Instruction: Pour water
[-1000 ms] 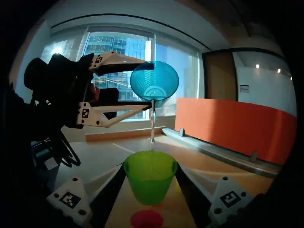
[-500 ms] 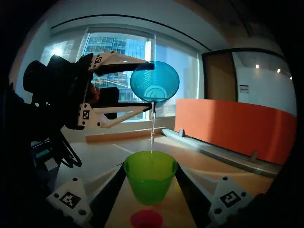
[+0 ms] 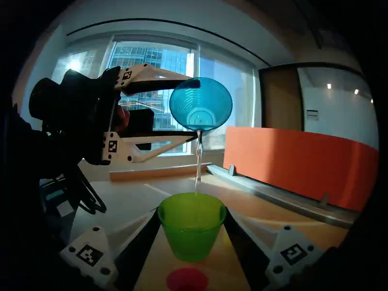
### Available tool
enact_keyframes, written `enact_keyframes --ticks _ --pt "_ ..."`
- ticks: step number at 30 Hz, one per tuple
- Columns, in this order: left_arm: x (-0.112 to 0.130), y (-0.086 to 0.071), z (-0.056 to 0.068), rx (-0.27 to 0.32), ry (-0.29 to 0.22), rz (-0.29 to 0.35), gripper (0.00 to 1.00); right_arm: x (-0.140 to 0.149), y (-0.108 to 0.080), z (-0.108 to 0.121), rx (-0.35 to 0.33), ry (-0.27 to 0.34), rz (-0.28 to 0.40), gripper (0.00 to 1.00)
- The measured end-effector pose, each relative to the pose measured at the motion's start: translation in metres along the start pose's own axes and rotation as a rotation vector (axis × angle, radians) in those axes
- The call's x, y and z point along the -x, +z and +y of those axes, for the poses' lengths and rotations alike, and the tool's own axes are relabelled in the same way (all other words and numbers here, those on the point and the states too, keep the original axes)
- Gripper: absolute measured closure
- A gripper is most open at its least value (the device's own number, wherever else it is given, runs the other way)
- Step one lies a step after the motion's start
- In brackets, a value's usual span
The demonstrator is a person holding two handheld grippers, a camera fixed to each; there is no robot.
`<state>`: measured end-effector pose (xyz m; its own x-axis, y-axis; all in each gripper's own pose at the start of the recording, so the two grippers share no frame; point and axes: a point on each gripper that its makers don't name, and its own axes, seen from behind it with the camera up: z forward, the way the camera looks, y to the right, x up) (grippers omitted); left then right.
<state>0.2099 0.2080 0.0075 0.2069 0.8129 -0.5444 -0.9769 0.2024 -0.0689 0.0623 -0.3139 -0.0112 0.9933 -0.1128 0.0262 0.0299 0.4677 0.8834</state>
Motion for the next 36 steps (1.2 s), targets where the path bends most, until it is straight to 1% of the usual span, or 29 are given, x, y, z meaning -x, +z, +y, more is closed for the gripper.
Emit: enact_keyframes --ticks 12,29,36 --pt "-0.0009 -0.0025 0.0032 0.0 0.037 0.002 0.16 0.0 -0.0004 0.002 0.0 0.001 0.004 0.09" --pt "-0.0033 -0.0022 0.002 -0.009 0.088 0.014 0.16 -0.0023 -0.0011 0.003 0.003 -0.001 0.005 0.09" --pt "-0.0045 -0.0045 0.0024 -0.011 0.115 0.017 0.16 -0.0044 -0.0002 0.0029 0.002 -0.001 0.006 0.09"
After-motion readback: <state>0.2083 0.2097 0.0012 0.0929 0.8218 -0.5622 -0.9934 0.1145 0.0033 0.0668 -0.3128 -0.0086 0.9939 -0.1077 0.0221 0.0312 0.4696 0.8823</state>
